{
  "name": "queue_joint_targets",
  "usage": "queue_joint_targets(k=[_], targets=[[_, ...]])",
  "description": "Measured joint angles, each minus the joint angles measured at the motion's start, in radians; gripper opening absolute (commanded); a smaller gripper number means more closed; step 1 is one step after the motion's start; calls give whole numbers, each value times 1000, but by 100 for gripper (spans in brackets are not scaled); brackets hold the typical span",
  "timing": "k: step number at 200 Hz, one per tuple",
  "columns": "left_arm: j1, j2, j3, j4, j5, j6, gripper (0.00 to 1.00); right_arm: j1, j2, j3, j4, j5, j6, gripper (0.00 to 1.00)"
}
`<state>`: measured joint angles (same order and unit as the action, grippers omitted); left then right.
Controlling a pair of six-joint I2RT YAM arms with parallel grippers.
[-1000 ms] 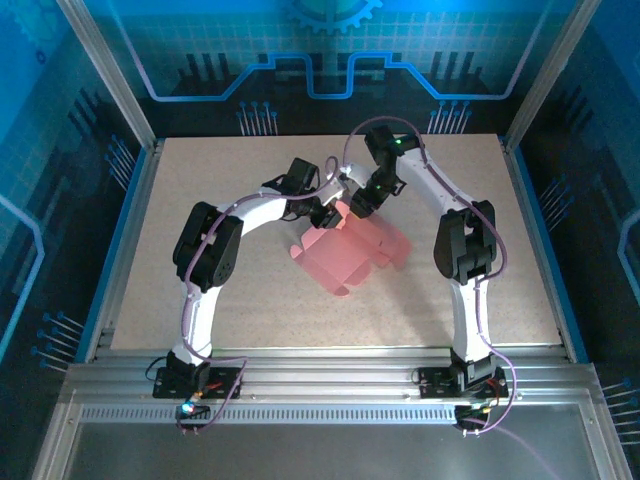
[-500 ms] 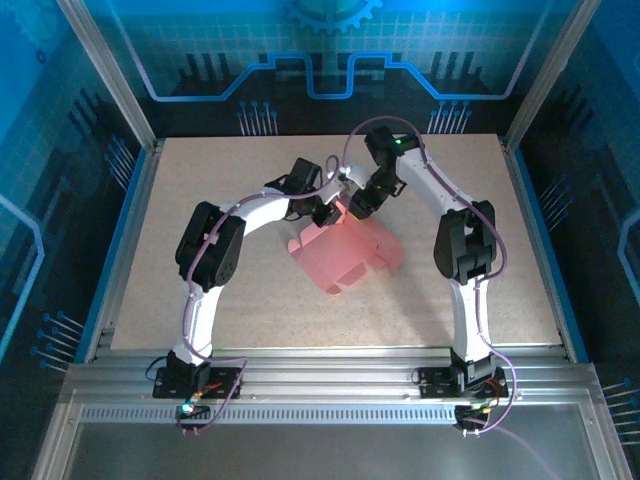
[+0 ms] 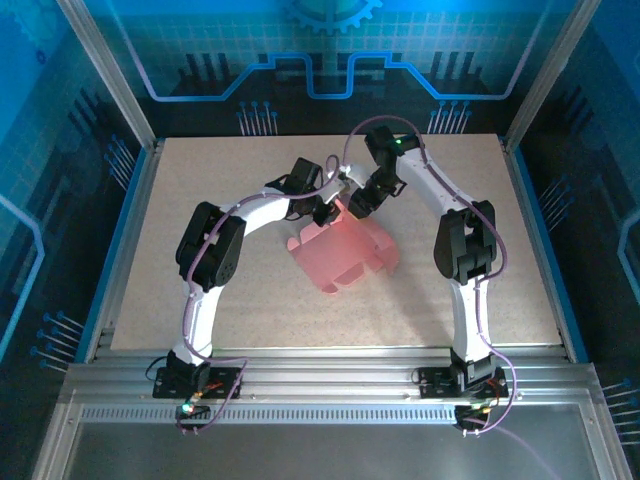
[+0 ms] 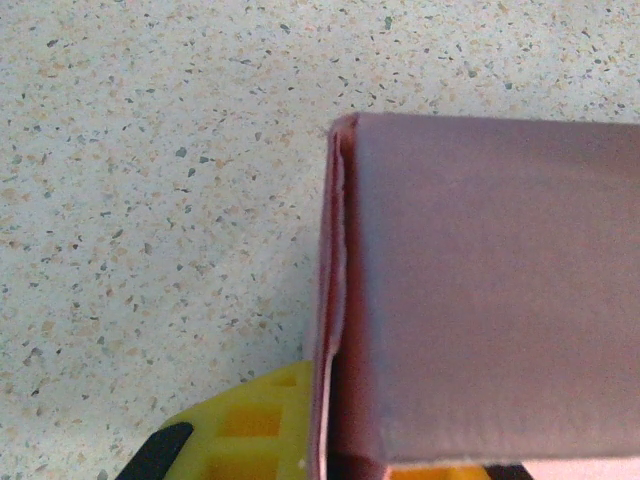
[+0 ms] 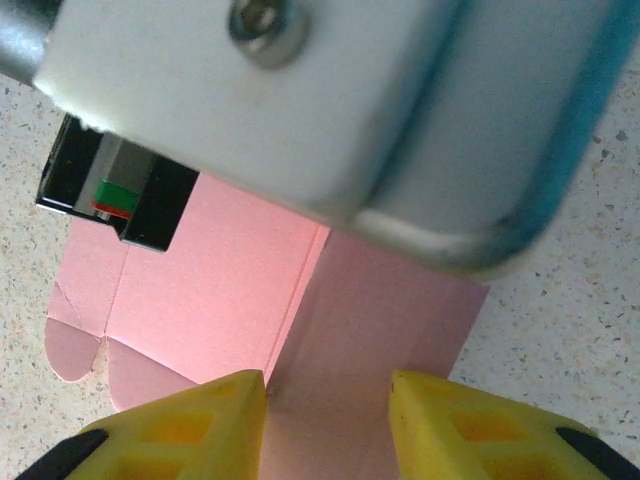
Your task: Fold the paper box
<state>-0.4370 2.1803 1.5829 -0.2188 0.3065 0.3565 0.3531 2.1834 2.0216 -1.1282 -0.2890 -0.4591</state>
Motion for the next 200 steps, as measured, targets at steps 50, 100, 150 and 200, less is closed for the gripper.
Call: queue_joint_targets(k=[50, 100, 150, 200], targets=[[0, 0, 0, 4, 0, 0, 0, -20, -35, -58, 64, -42, 127, 44], [-8, 0, 0, 6, 0, 1, 0, -49, -72, -148, 119, -140, 245, 47], [-12, 0, 0, 6, 1, 2, 0, -55, -143, -274, 238, -155, 314, 47], [-18, 0, -4, 7, 29, 31, 0, -78, -244, -435, 375, -195, 348, 48]])
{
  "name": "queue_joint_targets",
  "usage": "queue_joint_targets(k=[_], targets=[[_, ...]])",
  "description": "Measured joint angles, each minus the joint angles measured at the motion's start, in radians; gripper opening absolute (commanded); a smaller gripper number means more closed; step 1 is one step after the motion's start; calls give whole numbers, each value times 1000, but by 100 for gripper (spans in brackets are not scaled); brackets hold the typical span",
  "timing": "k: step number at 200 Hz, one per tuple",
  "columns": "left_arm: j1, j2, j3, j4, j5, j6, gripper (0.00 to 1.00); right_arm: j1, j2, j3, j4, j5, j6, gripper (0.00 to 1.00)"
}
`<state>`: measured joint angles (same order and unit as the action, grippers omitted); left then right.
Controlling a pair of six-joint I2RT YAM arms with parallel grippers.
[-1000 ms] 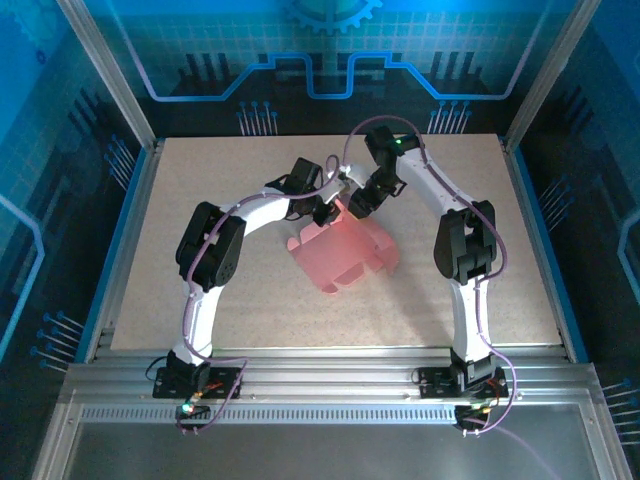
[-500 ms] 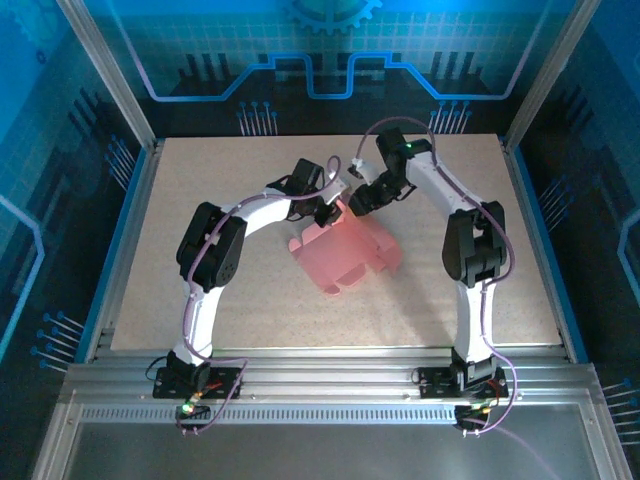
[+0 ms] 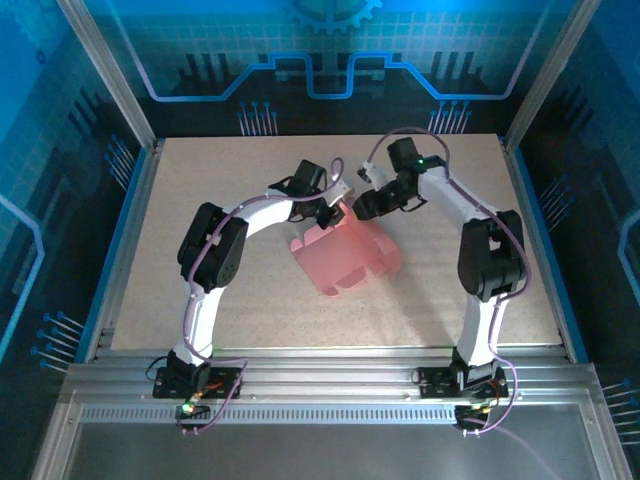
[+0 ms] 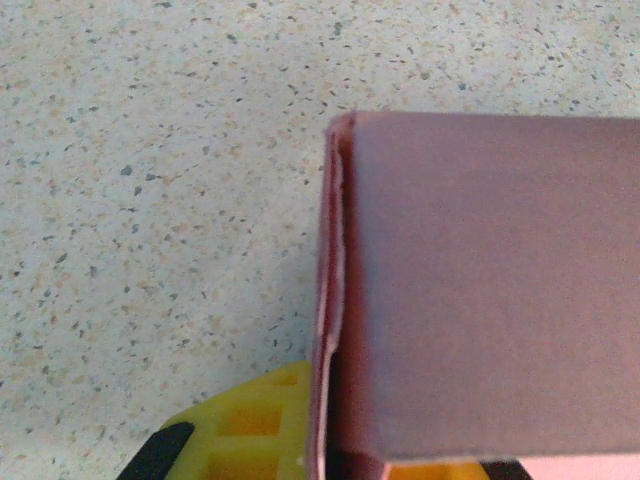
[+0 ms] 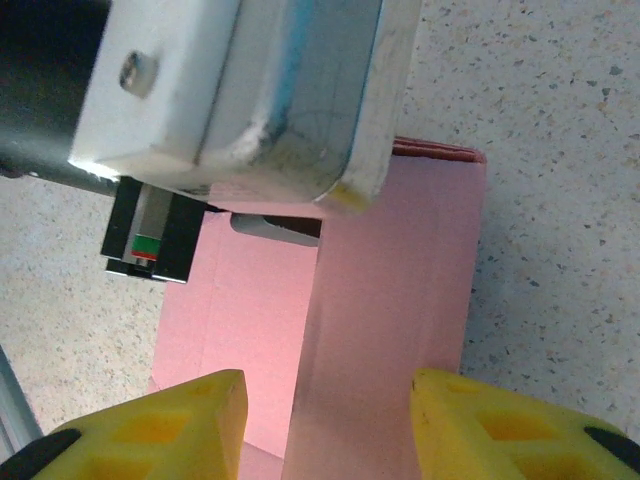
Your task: Fold the paper box
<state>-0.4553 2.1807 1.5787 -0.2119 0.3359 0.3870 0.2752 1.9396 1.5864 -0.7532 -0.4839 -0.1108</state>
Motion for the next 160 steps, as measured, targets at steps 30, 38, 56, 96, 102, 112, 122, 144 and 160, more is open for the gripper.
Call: queue_joint_targets(k=[30, 38, 56, 96, 102, 112, 122, 144, 160], targets=[[0, 0, -13, 24, 11, 16, 0, -16, -43, -61, 45, -15, 25, 49], [0, 0, -16, 32, 13, 21, 0, -20, -53, -74, 56, -15, 31, 49], [0, 0, -24, 46, 18, 33, 0, -26, -75, -99, 85, -14, 46, 49], [1, 0, -37, 76, 26, 60, 0, -43, -135, -175, 181, -1, 110, 48], [1, 0, -37, 79, 27, 61, 0, -52, -144, -187, 197, -4, 123, 48], [1, 0, -39, 83, 28, 64, 0, -69, -150, -199, 217, -13, 146, 48], [0, 0, -41, 87, 28, 67, 0, -88, -150, -201, 232, -26, 167, 48], [1, 0, -44, 92, 30, 71, 0, -112, -135, -201, 255, -67, 204, 47], [0, 0, -44, 94, 31, 80, 0, -103, -101, -190, 253, -92, 216, 45]])
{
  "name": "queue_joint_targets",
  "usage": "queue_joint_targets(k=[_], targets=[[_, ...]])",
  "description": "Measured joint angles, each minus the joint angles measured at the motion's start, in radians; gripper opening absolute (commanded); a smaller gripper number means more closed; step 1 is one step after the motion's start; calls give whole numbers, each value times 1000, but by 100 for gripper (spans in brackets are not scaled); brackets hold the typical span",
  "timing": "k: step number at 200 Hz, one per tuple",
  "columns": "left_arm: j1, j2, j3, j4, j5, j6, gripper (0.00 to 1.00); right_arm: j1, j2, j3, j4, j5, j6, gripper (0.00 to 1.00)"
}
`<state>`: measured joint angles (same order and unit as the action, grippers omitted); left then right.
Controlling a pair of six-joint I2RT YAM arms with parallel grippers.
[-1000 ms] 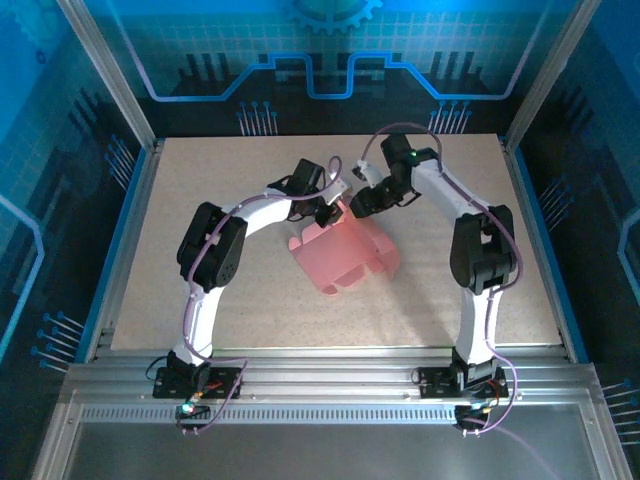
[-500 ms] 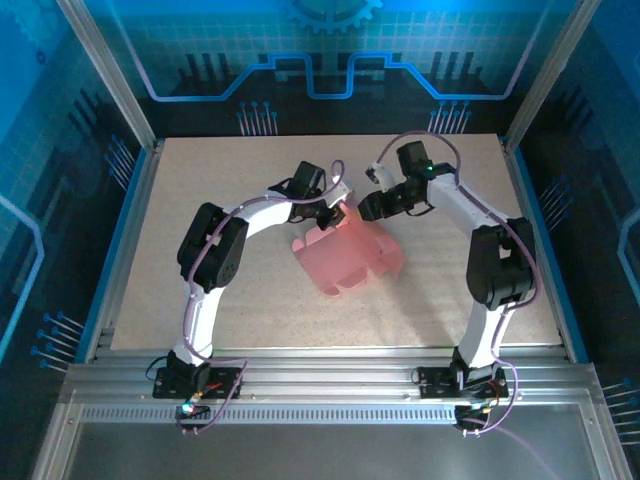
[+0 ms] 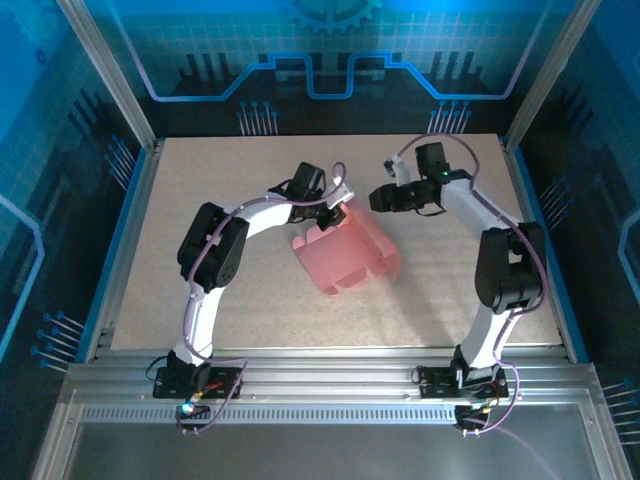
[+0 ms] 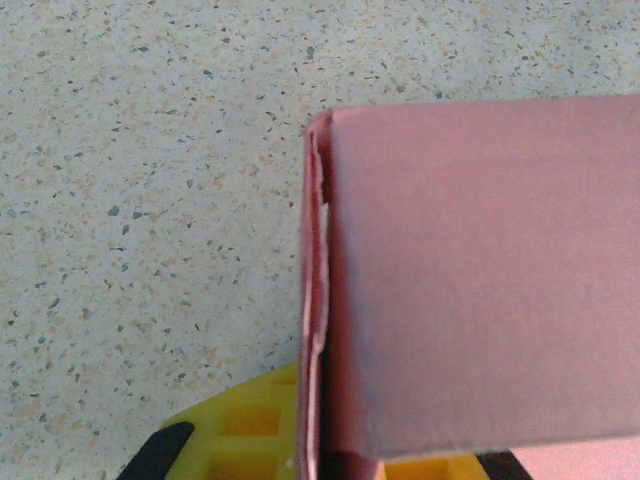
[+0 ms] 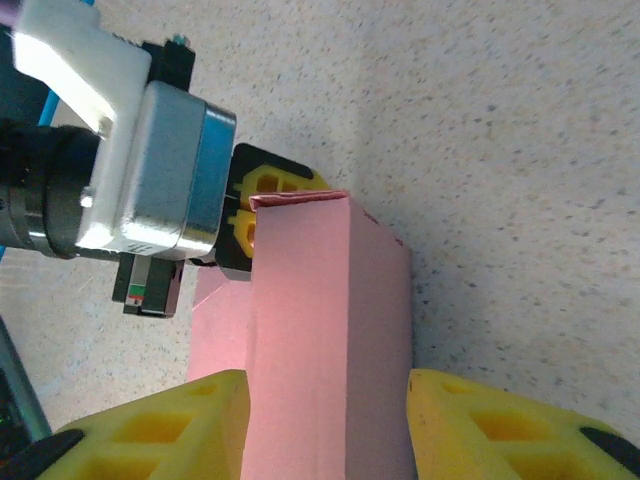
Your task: Fold the paper box
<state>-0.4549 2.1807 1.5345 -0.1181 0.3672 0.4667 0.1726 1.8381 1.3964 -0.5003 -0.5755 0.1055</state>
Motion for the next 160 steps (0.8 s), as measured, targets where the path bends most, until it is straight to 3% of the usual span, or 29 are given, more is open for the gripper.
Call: queue_joint_targets(k=[41, 111, 160], targets=[[0, 0, -2, 4, 0, 6, 0, 59, 111, 50, -26, -39, 5, 42], [8, 0, -6, 16, 0, -5, 0, 63, 128, 56, 7, -62, 58, 46], [17, 0, -6, 19, -15, -24, 0, 71, 156, 79, 38, -89, 105, 42]])
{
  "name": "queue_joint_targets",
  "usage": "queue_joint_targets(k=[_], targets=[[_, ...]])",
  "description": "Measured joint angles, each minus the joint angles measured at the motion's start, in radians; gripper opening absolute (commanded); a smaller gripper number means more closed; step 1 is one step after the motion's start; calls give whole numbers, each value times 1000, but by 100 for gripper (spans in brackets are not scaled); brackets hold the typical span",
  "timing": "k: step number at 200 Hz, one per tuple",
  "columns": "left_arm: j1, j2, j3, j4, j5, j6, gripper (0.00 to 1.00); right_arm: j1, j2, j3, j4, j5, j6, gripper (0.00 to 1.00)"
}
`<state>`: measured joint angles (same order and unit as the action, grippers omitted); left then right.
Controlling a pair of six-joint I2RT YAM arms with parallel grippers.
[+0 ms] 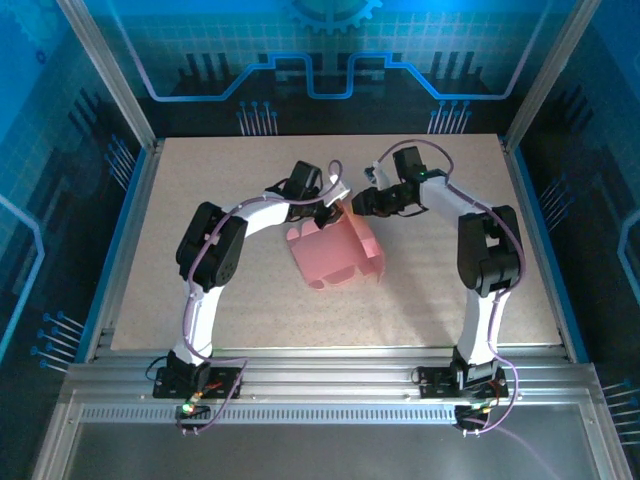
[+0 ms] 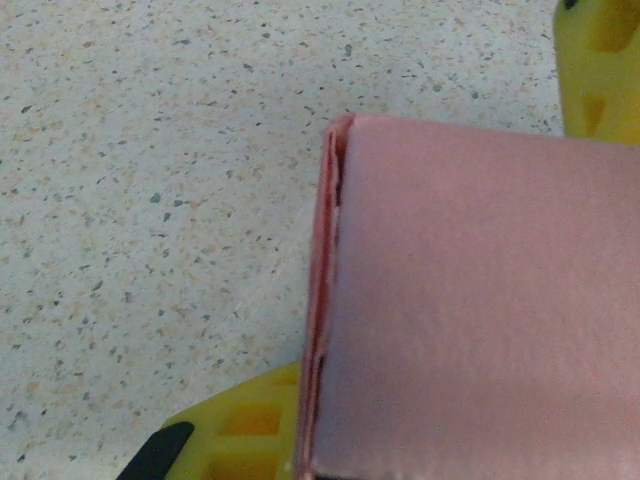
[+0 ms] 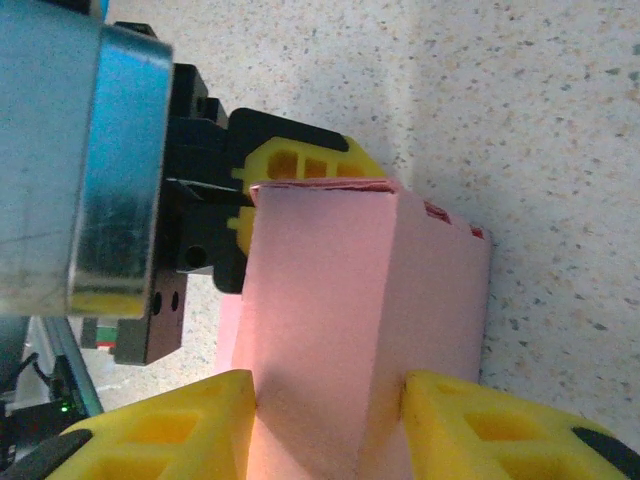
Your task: Fold the paper box
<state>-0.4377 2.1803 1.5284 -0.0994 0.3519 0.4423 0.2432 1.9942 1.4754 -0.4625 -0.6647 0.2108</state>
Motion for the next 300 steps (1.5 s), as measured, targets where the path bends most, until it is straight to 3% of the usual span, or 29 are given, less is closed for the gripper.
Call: queue_joint_targets(k=[36, 87, 142, 202, 237, 270, 300], targets=[[8, -1, 0, 0, -8, -21, 0, 0, 0, -29, 79, -27, 60, 38], [3, -1, 0, 1, -8, -23, 0, 8, -24, -27, 38, 32, -12, 63], [-2, -19, -4, 1, -6, -69, 0, 20, -204, -105, 4, 191, -78, 65], [66, -35, -87, 161, 42, -354, 0, 17, -476, -358, 162, 352, -57, 65], [108, -54, -138, 299, 37, -600, 0, -3, -642, -489, 272, 420, -11, 65], [130, -83, -284, 569, -44, -873, 0, 2, -702, -516, 344, 478, 117, 64], [122, -83, -375, 791, -165, -1052, 0, 93, -655, -489, 339, 562, 252, 62]])
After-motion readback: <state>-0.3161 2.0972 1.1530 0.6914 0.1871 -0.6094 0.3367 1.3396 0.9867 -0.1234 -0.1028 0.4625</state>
